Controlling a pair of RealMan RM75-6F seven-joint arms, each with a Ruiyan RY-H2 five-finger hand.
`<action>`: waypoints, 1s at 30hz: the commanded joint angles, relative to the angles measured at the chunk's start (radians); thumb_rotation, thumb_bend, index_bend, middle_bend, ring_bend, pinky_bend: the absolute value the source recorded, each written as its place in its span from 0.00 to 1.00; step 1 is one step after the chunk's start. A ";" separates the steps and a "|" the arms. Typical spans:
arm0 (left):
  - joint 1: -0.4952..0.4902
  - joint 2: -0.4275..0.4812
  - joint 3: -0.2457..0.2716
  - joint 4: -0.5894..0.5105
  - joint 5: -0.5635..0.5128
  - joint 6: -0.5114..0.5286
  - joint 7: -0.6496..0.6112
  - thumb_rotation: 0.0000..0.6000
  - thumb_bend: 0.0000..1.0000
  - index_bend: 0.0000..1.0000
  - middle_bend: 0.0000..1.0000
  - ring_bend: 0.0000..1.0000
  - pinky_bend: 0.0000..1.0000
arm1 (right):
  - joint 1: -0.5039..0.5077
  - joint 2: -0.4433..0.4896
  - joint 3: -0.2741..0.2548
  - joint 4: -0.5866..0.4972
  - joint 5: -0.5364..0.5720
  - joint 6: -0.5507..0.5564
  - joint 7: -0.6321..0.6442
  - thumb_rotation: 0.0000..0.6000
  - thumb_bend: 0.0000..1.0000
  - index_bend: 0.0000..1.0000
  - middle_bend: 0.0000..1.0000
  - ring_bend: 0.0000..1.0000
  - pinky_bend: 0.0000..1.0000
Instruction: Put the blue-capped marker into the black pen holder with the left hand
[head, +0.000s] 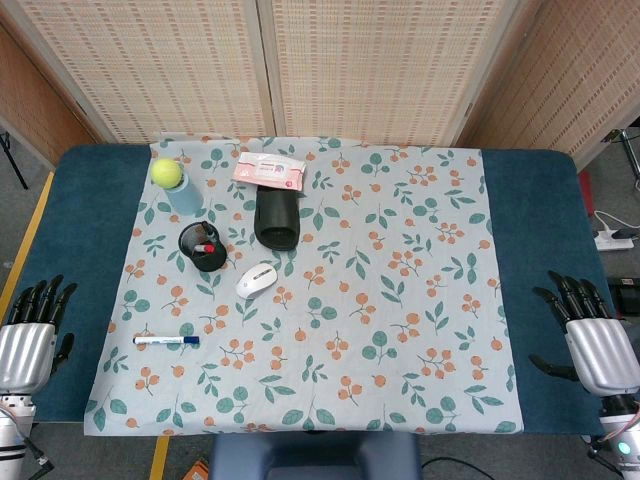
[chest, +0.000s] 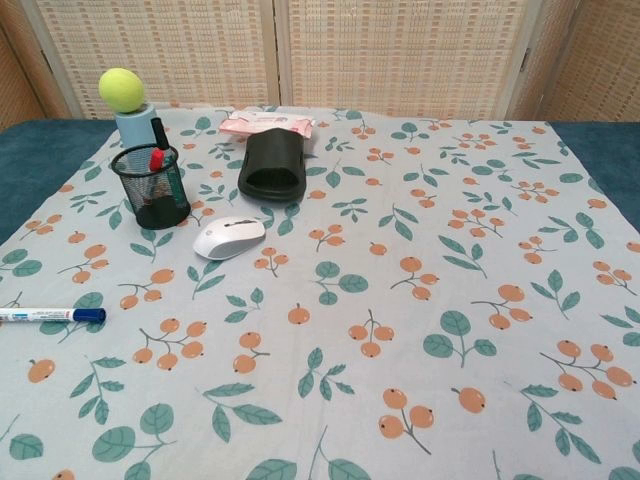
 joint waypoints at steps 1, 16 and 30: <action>0.000 0.000 0.000 0.000 0.000 0.000 0.000 1.00 0.38 0.11 0.00 0.00 0.09 | -0.001 -0.001 0.000 0.000 -0.002 0.002 -0.001 1.00 0.00 0.18 0.00 0.03 0.00; 0.001 0.003 0.003 -0.007 0.007 0.003 0.001 1.00 0.38 0.11 0.00 0.00 0.09 | -0.007 0.006 -0.002 -0.006 -0.003 0.005 0.002 1.00 0.00 0.18 0.00 0.03 0.00; -0.009 -0.082 0.048 -0.187 0.099 0.007 0.113 1.00 0.38 0.11 0.04 0.00 0.09 | -0.005 0.010 -0.002 -0.004 0.004 -0.008 0.018 1.00 0.00 0.18 0.00 0.03 0.00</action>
